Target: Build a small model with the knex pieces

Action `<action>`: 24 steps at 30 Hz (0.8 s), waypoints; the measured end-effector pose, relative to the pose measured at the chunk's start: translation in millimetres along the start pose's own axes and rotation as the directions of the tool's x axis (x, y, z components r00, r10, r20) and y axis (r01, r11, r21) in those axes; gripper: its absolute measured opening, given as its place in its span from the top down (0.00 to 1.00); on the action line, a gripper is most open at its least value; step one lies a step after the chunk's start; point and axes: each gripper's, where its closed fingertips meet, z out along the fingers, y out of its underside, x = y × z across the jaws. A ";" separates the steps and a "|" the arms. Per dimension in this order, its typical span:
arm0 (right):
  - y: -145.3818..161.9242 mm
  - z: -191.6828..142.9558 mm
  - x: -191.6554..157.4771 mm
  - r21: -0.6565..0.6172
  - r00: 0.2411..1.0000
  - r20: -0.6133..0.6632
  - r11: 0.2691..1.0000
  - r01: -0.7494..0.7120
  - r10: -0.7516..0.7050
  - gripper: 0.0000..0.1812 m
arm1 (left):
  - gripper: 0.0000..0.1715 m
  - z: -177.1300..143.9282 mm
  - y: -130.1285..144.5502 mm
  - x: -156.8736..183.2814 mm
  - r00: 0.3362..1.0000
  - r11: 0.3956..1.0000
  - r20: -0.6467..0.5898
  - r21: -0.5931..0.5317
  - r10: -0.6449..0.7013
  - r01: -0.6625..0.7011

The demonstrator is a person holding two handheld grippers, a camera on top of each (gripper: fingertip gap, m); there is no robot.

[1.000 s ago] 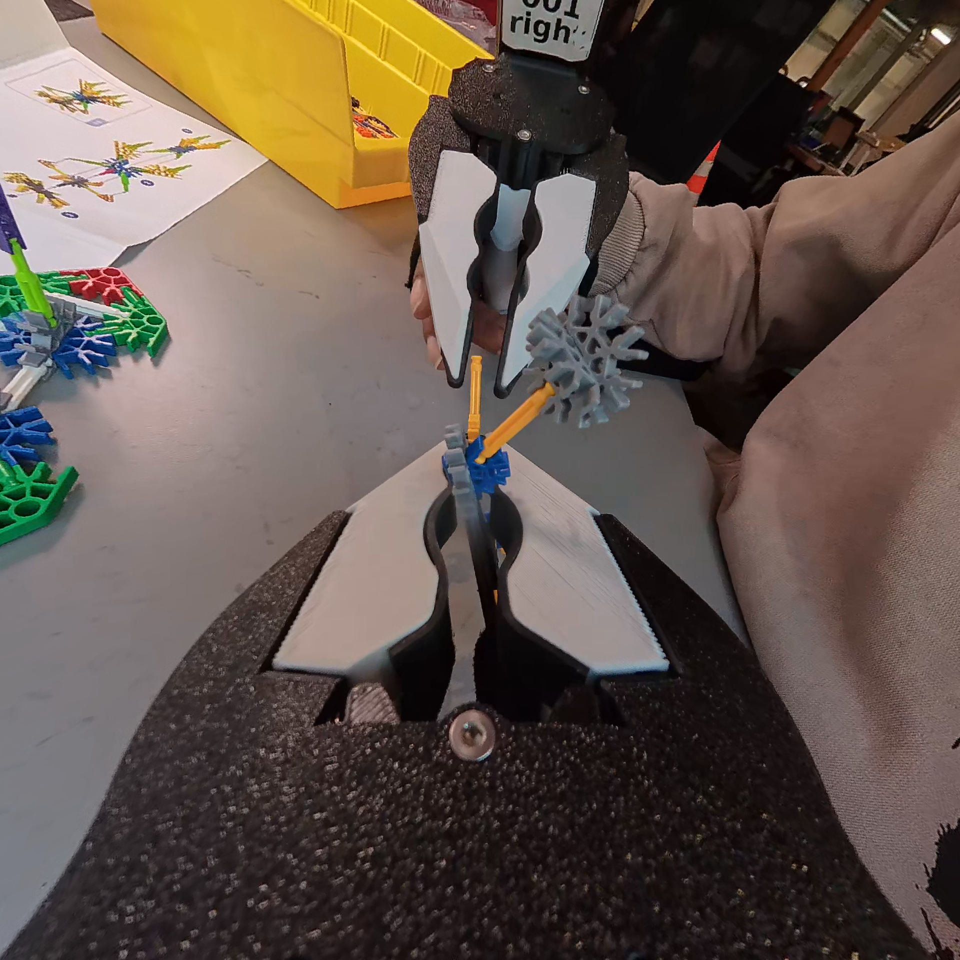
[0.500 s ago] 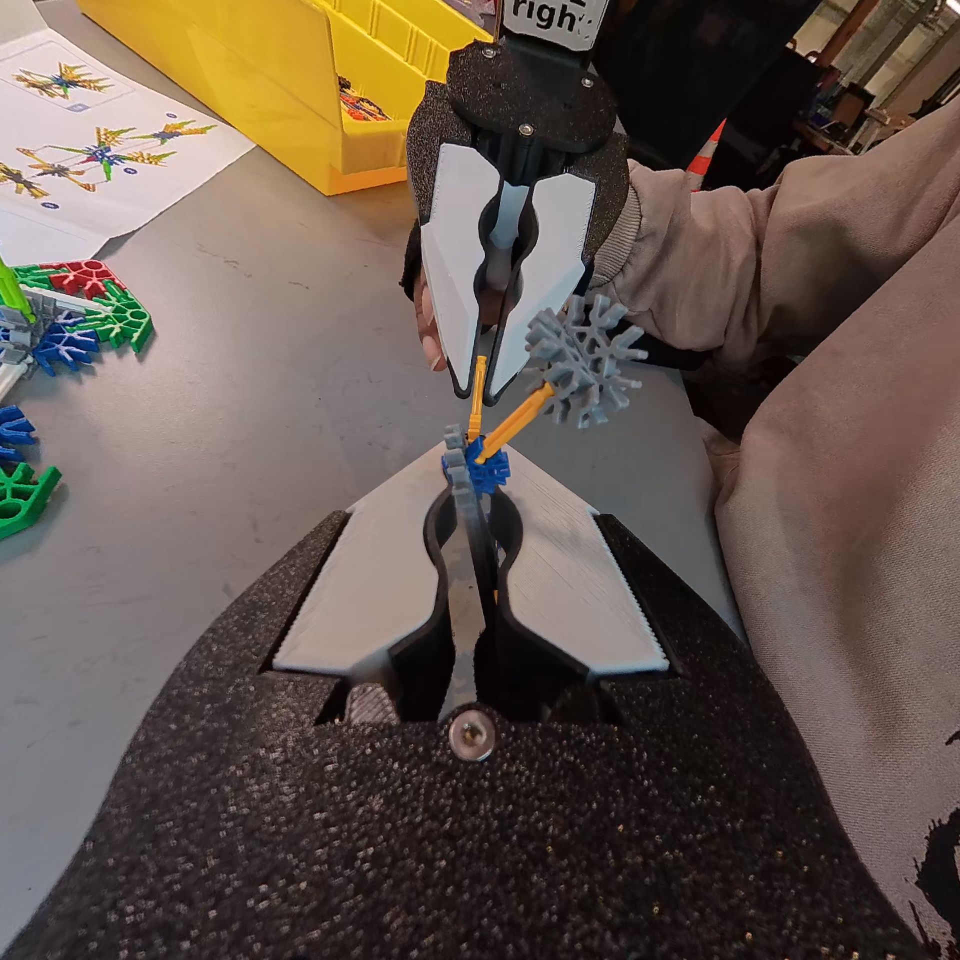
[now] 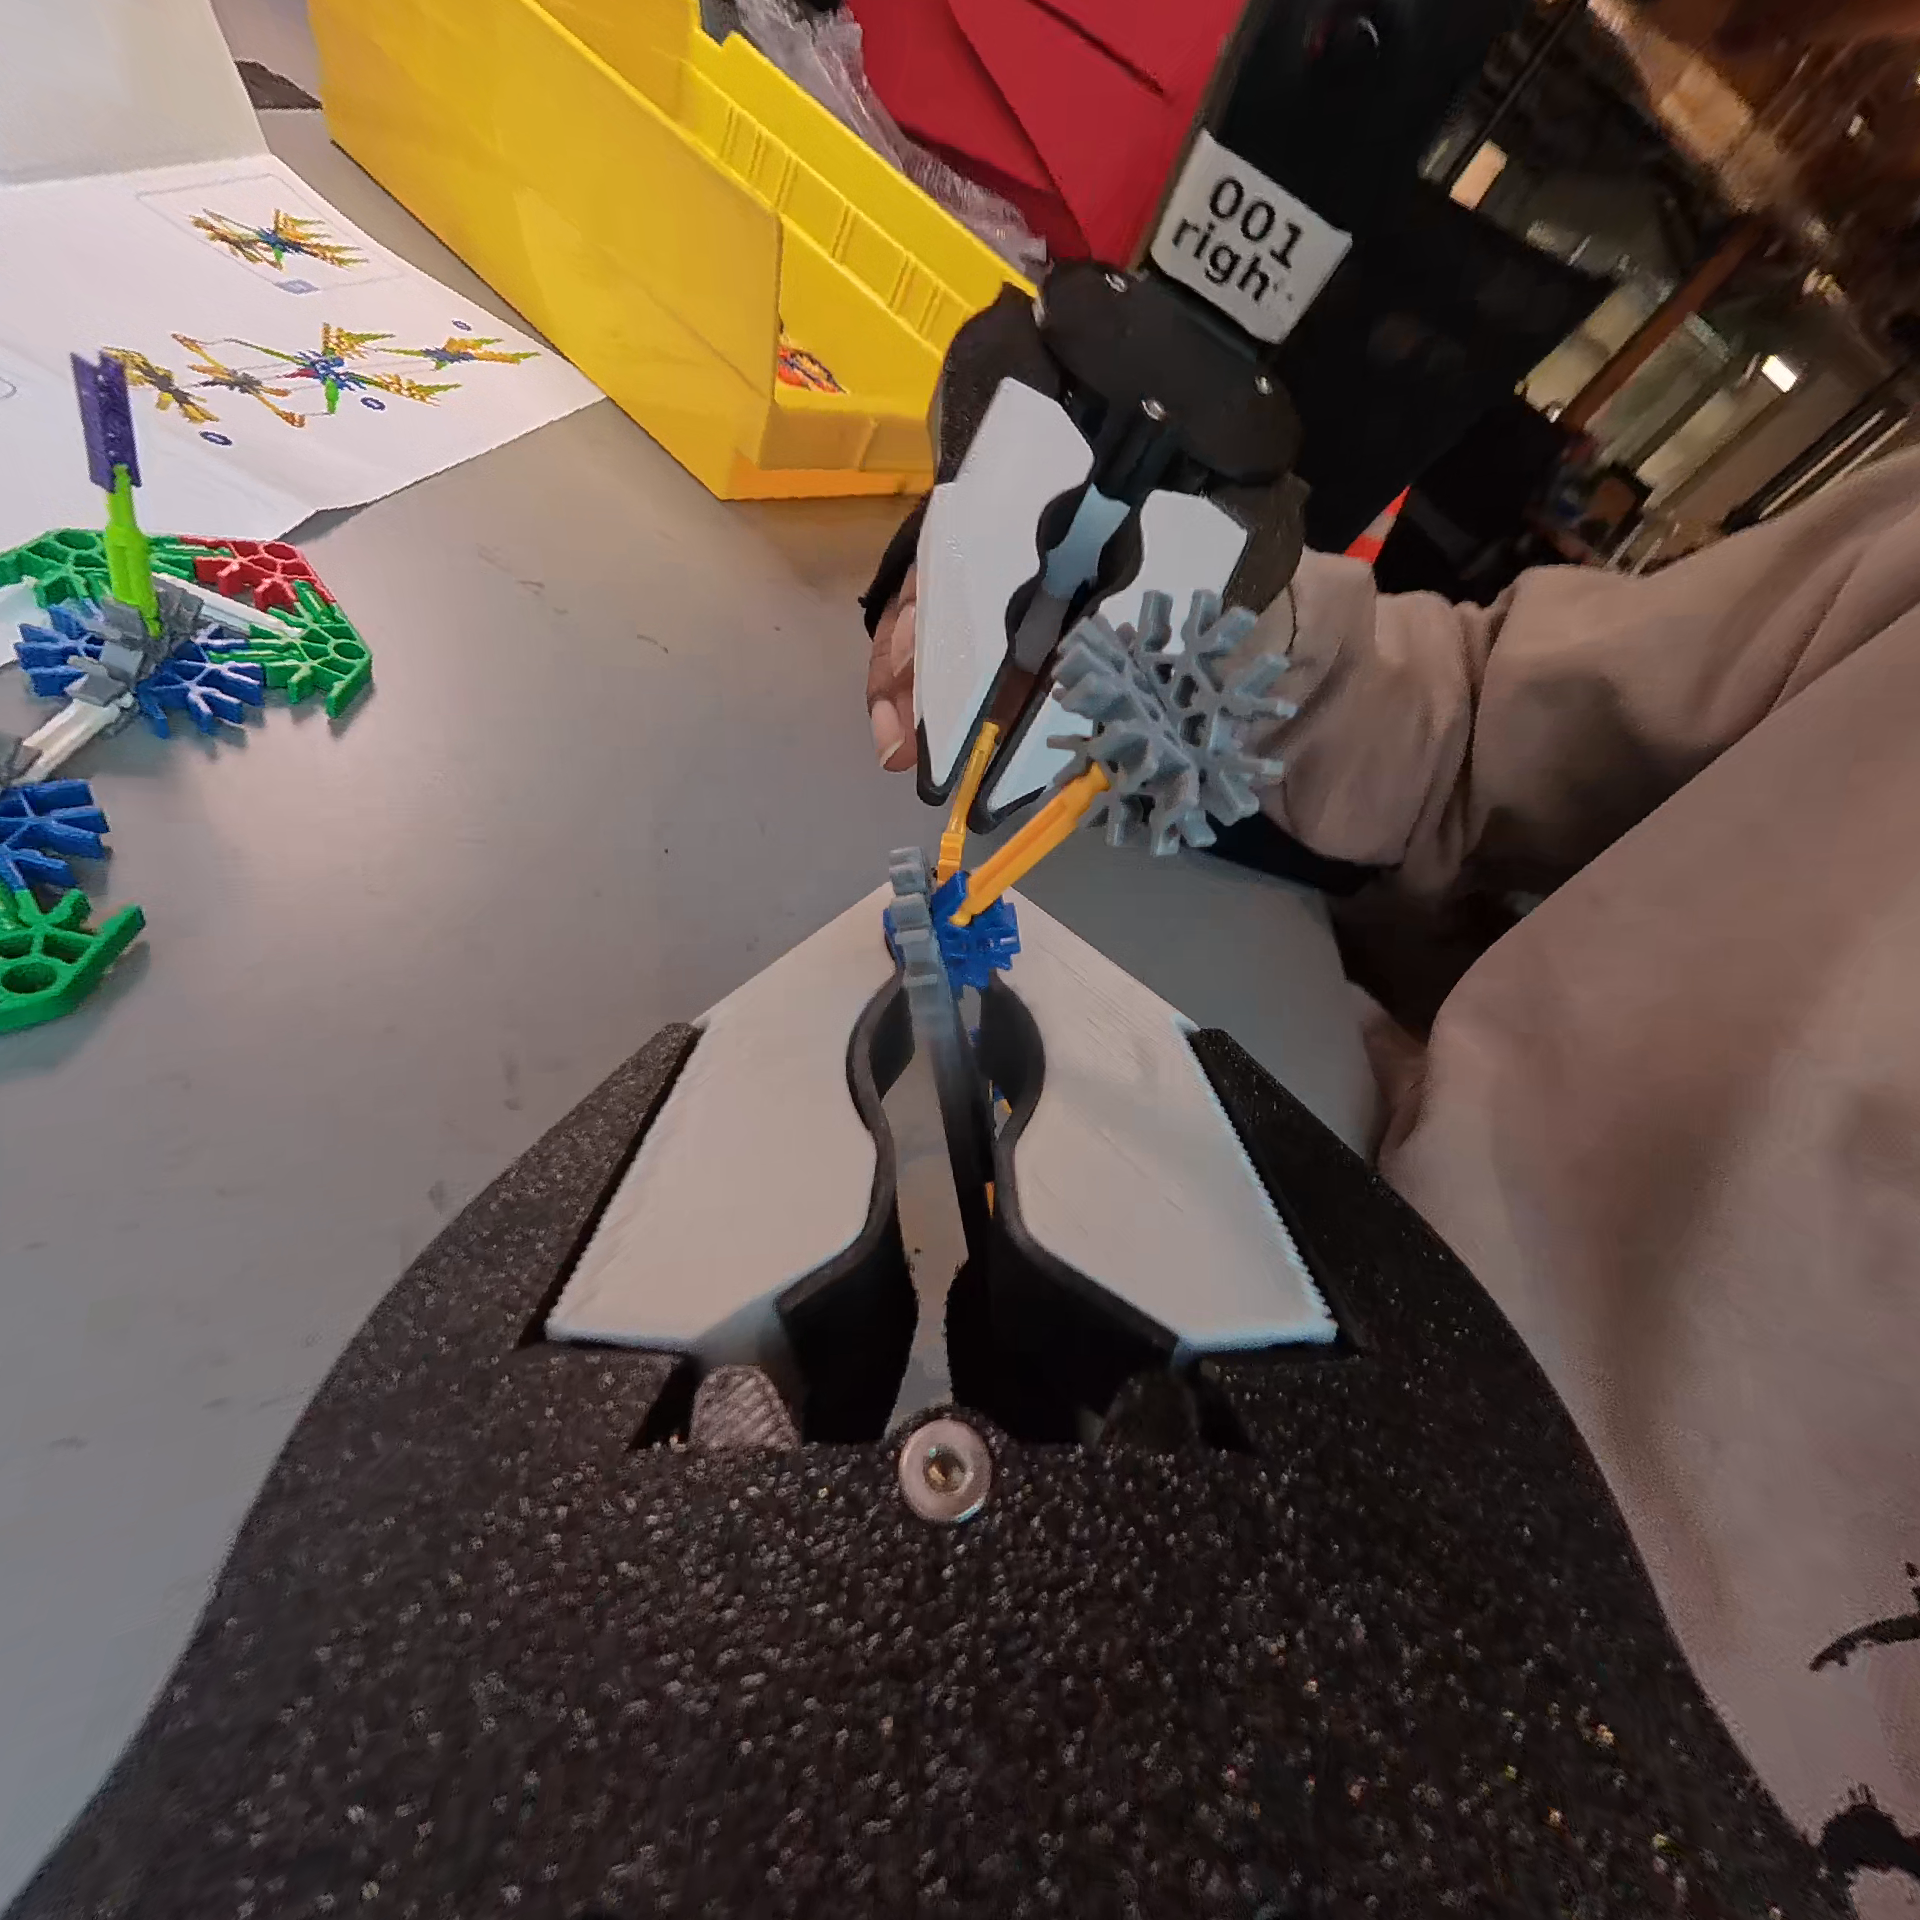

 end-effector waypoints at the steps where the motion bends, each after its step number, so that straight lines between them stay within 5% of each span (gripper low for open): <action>1: -2.4 -0.2 3.2 0.001 0.999 -0.035 1.000 0.023 -0.023 0.98 | 0.99 -0.6 -3.4 -0.9 0.999 0.999 -0.006 0.028 -0.034 0.035; 6: -10.0 -0.5 17.7 -0.012 0.971 -0.202 0.992 0.128 -0.128 0.98 | 0.99 -1.9 -17.2 -7.4 0.980 0.968 -0.029 0.154 -0.195 0.197; 9: 7.2 -10.6 54.9 -0.225 0.826 -0.420 0.925 0.307 -0.376 1.00 | 0.99 2.5 -29.1 18.0 0.950 0.930 -0.165 0.213 -0.266 0.298; 12: -5.3 -16.5 53.8 -0.060 0.892 -0.412 0.982 0.180 -0.189 0.99 | 0.99 2.2 -35.9 23.0 0.972 0.945 -0.102 0.233 -0.213 0.231; 17: -15.7 -46.2 80.5 0.010 0.858 -0.503 0.992 0.126 -0.104 0.99 | 0.99 -18.2 -31.1 -14.4 0.986 0.961 0.035 0.235 -0.161 0.148; 24: -42.8 -140.7 125.5 0.020 0.658 -0.747 0.986 0.166 -0.096 0.99 | 0.99 -25.5 -39.9 -15.8 0.970 0.917 -0.093 0.315 -0.226 0.244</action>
